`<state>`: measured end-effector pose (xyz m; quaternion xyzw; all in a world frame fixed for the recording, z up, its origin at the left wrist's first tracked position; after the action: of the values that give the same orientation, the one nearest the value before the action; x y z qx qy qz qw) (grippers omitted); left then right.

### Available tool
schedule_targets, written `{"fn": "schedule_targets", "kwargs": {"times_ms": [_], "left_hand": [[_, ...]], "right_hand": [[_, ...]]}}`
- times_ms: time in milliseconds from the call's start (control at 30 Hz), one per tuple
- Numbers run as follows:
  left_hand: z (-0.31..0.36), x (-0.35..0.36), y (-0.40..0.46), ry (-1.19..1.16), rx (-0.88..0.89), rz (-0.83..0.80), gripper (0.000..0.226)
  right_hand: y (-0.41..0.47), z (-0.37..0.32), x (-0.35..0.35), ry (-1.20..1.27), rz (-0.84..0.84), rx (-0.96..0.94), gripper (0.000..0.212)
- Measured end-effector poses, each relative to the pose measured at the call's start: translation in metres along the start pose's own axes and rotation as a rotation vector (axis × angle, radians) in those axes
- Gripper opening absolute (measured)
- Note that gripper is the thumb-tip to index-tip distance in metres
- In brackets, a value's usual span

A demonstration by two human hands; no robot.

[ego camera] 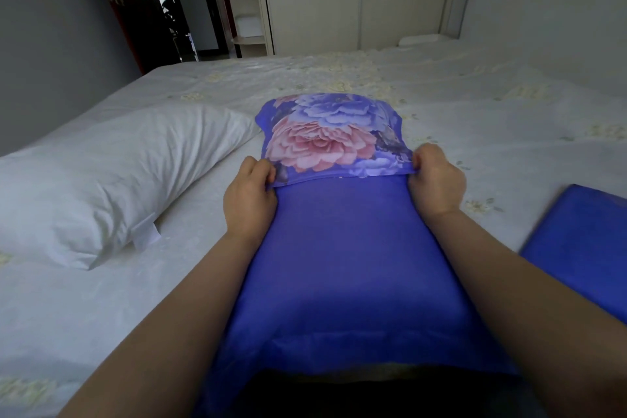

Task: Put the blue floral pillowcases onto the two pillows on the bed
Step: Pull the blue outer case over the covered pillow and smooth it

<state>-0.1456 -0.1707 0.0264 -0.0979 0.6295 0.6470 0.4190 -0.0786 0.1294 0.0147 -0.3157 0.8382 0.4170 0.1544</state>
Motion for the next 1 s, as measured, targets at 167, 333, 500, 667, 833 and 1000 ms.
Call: {"fn": "schedule_targets", "kwargs": {"times_ms": [167,333,500,667,833,1000], "left_hand": [[-0.037,0.01,-0.016,-0.14,-0.292,-0.102,0.032],[-0.027,0.01,-0.004,-0.087,-0.119,-0.102,0.047],[-0.033,0.002,-0.025,0.004,-0.055,0.06,0.054],[-0.051,0.025,-0.036,-0.014,-0.102,-0.252,0.049],[-0.029,-0.013,-0.005,0.073,-0.114,-0.201,0.057],[0.068,0.008,0.02,0.059,0.146,-0.398,0.055]], "right_hand": [[-0.022,0.063,-0.006,-0.04,-0.029,0.272,0.018],[-0.012,0.03,-0.012,-0.039,-0.021,0.029,0.029],[-0.031,0.02,-0.012,-0.018,-0.034,-0.121,0.046],[-0.035,0.06,0.008,-0.269,-0.408,0.263,0.041],[-0.01,0.006,-0.016,-0.324,-0.327,0.207,0.042],[-0.022,-0.101,0.042,0.056,-0.527,-0.182,0.051]]}}
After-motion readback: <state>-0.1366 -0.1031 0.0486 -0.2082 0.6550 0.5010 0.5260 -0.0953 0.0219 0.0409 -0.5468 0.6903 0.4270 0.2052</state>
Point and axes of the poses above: each hand's wrist, its own y-axis towards the middle knuckle, its own x-axis out of the palm, z = x × y, the point moved 9 cm from there along y, towards the middle knuckle, and after that the axes turned 15 degrees about y, right-handed, at the moved point
